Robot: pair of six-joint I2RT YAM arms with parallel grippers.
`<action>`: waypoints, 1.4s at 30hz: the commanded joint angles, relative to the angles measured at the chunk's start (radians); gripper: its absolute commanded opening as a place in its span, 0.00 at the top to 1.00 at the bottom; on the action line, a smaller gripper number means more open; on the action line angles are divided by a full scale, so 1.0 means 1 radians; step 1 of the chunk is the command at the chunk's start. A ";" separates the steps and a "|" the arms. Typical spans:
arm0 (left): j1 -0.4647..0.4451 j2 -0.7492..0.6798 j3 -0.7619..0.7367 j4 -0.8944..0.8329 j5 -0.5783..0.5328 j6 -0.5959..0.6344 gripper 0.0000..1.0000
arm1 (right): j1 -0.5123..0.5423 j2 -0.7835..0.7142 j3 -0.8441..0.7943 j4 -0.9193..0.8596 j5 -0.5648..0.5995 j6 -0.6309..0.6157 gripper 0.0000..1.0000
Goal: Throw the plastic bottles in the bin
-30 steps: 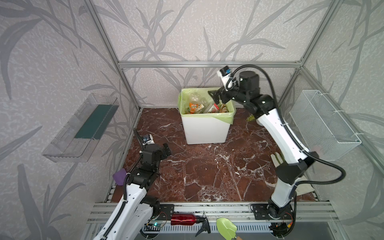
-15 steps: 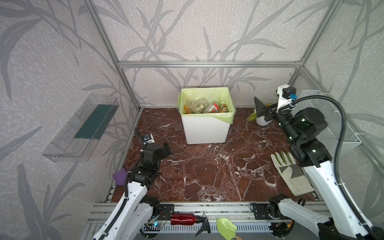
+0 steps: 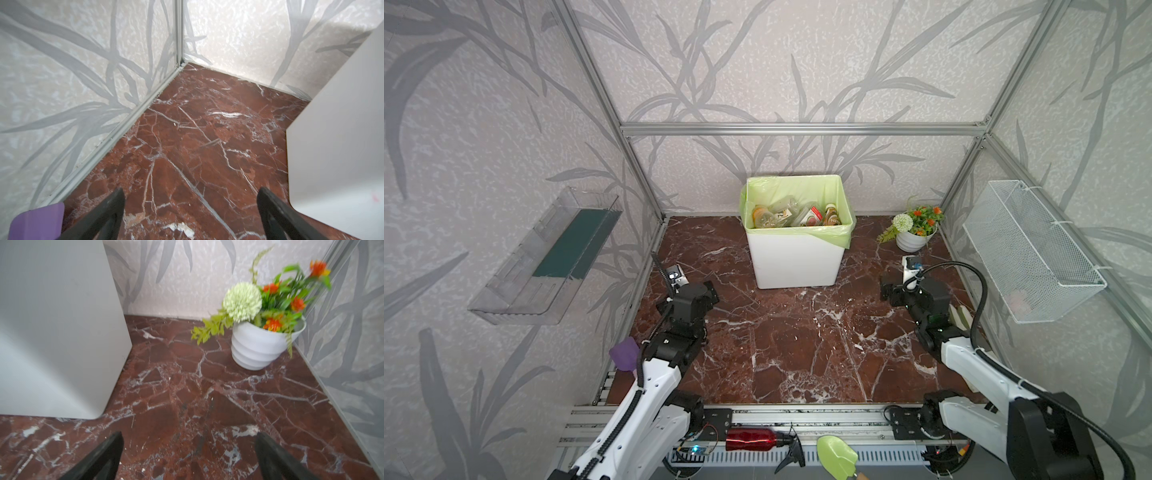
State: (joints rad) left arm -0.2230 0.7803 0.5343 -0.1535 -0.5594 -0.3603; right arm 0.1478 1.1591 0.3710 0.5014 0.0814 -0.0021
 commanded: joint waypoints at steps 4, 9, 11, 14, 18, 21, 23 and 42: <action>0.006 0.031 -0.060 0.154 -0.105 0.069 0.01 | -0.017 0.226 -0.034 0.360 0.046 -0.038 0.01; 0.010 0.104 -0.080 0.230 -0.150 0.125 0.01 | -0.021 0.427 -0.042 0.563 0.037 -0.051 0.01; 0.013 0.155 -0.103 0.302 -0.176 0.126 0.01 | -0.029 0.375 0.007 0.381 0.016 -0.044 0.01; 0.013 0.264 -0.157 0.493 -0.170 0.186 0.01 | -0.034 0.409 0.018 0.429 -0.016 -0.053 0.01; 0.030 0.472 -0.182 0.743 -0.263 0.163 0.01 | -0.036 0.412 0.017 0.428 -0.017 -0.050 0.01; 0.037 0.631 -0.182 1.022 -0.213 0.305 0.01 | -0.035 0.410 0.017 0.426 -0.015 -0.048 0.01; 0.044 0.716 -0.164 1.147 -0.184 0.385 0.01 | -0.035 0.412 0.014 0.434 -0.016 -0.048 0.01; 0.180 0.793 -0.169 1.133 0.172 0.300 0.01 | -0.036 0.415 0.013 0.442 -0.015 -0.049 0.01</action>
State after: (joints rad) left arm -0.0452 1.5616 0.3767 0.9169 -0.4206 -0.0563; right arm 0.1158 1.5684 0.3794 0.9138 0.0696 -0.0460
